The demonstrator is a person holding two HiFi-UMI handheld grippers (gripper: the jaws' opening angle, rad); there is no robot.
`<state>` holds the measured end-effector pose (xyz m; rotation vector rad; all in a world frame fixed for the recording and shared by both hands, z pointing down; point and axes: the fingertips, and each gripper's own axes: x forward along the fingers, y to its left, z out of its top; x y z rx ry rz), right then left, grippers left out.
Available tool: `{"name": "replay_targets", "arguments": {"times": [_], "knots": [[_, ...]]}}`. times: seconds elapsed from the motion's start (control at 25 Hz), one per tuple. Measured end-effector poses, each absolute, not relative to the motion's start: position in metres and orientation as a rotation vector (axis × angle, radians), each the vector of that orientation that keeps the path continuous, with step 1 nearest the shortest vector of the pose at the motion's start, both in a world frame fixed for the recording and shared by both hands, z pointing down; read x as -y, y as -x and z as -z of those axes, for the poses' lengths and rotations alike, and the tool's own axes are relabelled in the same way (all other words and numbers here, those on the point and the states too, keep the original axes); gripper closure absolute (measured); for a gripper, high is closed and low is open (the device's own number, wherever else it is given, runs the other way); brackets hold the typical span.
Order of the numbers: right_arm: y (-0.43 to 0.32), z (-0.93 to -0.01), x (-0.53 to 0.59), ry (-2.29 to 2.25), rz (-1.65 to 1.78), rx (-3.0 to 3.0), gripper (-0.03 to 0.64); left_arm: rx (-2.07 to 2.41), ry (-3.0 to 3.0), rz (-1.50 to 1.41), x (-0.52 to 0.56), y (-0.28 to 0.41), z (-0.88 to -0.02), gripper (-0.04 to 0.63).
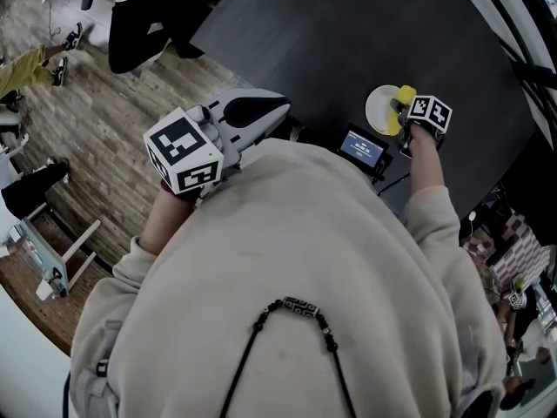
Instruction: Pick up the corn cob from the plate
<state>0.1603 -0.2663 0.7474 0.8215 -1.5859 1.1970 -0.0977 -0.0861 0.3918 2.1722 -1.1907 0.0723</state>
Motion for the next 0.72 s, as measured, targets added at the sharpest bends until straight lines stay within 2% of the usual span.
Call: {"name": "replay_targets", "arguments": {"times": [0.72], "knots": [[-0.158,-0.742,0.265,-0.810,-1.206,1.660,0.353,1.127,-2.214,-0.094,0.101,0.091,-0.383,0.595]]}}
